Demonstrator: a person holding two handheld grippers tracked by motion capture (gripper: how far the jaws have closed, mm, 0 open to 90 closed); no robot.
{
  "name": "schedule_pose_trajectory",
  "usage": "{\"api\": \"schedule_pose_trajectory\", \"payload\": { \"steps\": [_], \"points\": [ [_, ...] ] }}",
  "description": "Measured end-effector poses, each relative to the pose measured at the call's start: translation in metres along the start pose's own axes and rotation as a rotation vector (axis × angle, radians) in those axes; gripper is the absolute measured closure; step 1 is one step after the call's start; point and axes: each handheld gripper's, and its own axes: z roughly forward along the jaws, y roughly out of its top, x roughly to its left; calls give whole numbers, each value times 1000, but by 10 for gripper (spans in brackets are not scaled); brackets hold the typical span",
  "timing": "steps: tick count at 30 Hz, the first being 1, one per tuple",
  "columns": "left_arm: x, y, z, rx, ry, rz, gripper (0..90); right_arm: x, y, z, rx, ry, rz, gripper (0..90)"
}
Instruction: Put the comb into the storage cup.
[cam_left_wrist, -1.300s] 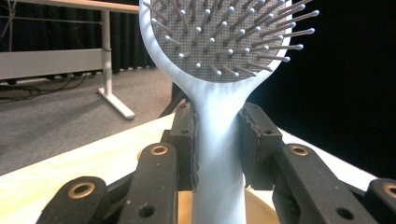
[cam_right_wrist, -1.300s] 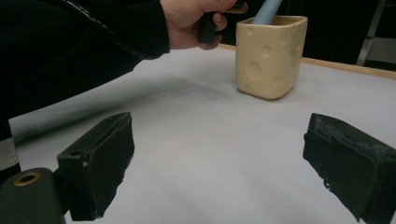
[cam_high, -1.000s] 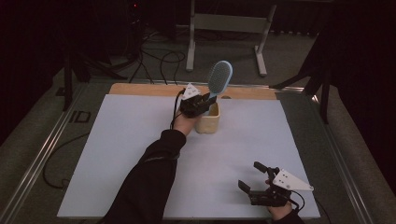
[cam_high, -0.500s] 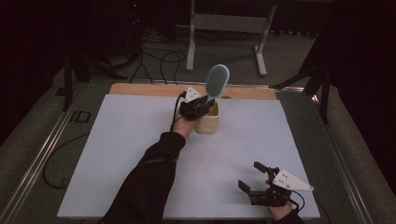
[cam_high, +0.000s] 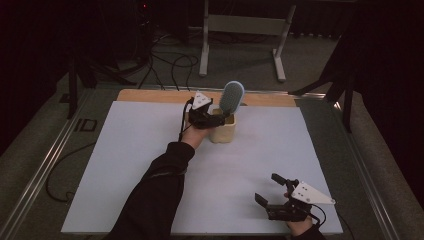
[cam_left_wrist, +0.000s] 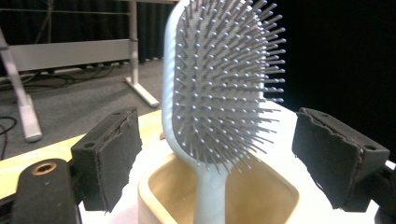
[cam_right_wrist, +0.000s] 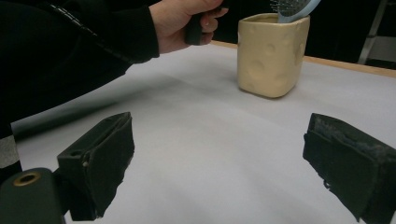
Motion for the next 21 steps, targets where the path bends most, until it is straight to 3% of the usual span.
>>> {"api": "schedule_pose_trajectory", "payload": {
  "steps": [3,7,21],
  "points": [
    [0,0,-3,1,-26,1,108,0,0,0,-1,-1,-2,88],
    [0,1,-7,14,-73,35,3,0,0,0,-2,-4,-3,88],
    [-2,9,-16,83,-156,61,0,0,0,0,2,-11,-2,88]
  ]
}}
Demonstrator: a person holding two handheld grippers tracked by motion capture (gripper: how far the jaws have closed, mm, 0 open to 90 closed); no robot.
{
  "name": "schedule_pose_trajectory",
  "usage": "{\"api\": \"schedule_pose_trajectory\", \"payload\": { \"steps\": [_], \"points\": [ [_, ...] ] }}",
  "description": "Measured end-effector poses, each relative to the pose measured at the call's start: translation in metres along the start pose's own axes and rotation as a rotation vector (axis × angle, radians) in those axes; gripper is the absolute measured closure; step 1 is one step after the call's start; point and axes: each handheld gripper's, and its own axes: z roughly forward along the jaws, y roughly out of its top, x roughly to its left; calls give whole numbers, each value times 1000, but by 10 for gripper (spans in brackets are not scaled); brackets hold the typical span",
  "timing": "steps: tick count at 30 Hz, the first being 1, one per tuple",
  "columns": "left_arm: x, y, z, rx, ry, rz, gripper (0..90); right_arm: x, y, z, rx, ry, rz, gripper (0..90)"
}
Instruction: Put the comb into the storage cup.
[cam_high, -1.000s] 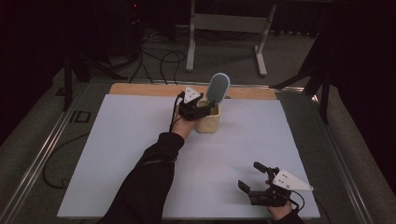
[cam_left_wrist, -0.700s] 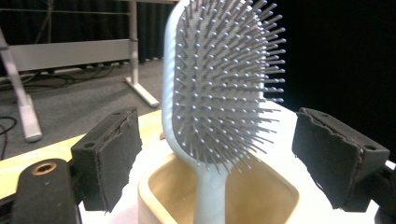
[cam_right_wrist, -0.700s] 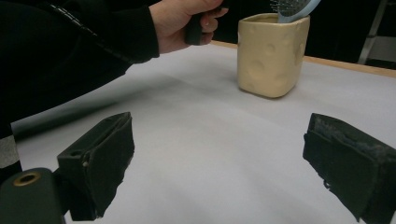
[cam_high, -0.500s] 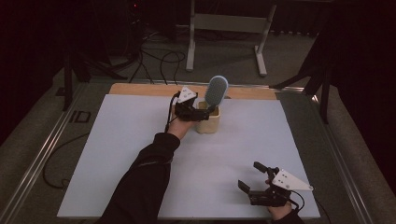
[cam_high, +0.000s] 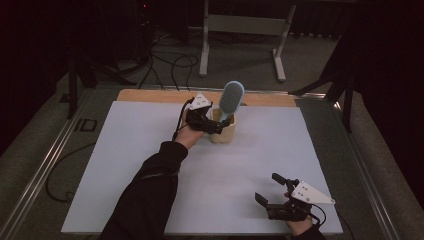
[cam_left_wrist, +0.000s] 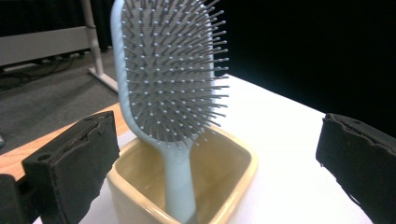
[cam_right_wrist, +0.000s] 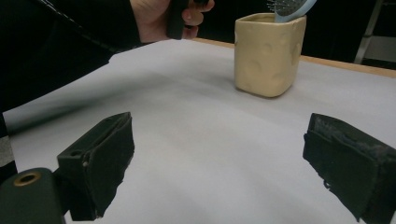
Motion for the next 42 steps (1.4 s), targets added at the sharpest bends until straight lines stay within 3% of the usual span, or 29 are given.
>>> {"api": "schedule_pose_trajectory", "payload": {
  "steps": [12,30,42],
  "points": [
    [-2,11,-17,37,-118,1,0,0,0,-1,0,-9,-2,88],
    [-2,8,-53,51,-153,13,0,1,0,1,6,-8,-3,88],
    [-1,1,-79,45,-142,17,0,1,0,2,8,-11,-4,88]
  ]
}}
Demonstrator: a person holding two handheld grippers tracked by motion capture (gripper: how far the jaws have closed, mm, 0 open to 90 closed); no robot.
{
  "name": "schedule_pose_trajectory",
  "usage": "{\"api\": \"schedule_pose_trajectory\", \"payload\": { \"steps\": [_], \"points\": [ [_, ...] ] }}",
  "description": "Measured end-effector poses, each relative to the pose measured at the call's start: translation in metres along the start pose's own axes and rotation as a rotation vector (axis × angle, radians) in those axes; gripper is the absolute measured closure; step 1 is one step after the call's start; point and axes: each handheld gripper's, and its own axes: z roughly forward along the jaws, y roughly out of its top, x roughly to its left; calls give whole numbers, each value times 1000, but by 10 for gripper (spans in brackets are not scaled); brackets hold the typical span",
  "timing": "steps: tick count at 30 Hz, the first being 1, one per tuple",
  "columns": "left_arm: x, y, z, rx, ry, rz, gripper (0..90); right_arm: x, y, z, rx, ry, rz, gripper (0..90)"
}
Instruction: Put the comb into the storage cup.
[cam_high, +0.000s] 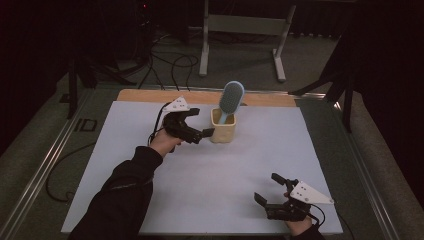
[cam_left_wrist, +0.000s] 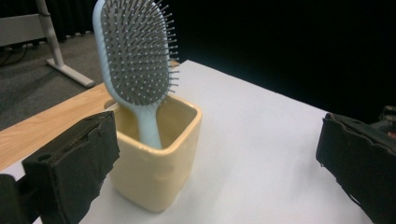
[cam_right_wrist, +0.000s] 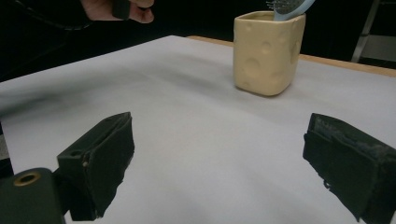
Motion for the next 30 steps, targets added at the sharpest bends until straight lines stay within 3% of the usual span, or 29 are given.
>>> {"api": "schedule_pose_trajectory", "payload": {
  "steps": [18,30],
  "points": [
    [-4,-24,-48,4,36,19,0,2,1,1,3,3,-6,88],
    [-7,-46,-84,16,87,20,0,2,1,2,6,2,-7,88]
  ]
}}
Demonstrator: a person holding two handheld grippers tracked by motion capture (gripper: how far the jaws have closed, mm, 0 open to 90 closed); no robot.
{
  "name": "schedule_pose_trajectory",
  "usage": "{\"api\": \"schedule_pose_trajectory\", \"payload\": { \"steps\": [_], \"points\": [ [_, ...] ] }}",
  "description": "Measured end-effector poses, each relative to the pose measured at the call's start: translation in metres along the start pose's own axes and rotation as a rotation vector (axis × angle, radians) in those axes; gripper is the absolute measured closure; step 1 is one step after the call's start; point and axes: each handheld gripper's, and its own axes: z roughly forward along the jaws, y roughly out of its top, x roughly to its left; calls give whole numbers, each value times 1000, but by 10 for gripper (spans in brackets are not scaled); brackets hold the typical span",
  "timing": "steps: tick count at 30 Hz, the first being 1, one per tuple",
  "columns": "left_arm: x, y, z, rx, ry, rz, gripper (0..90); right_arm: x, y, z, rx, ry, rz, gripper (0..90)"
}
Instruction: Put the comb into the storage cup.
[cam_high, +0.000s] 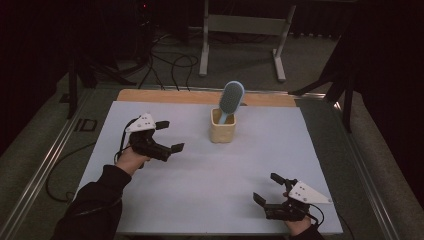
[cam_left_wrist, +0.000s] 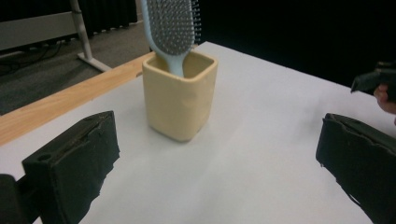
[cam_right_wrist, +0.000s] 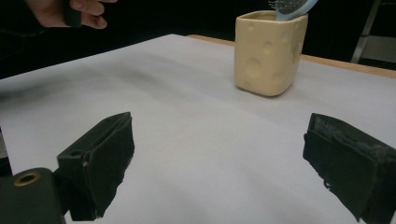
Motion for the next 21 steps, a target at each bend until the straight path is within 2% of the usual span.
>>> {"api": "schedule_pose_trajectory", "payload": {
  "steps": [11,12,16,21],
  "points": [
    [-7,-21,-23,15,27,4,0,1,0,1,2,0,-5,88],
    [-8,-23,-25,13,19,-3,0,1,0,1,2,-2,-5,88],
    [-10,-32,-32,18,35,-4,0,0,0,2,2,-2,-6,88],
    [-11,-46,-43,20,49,-24,0,1,0,1,1,-5,-5,88]
  ]
}}
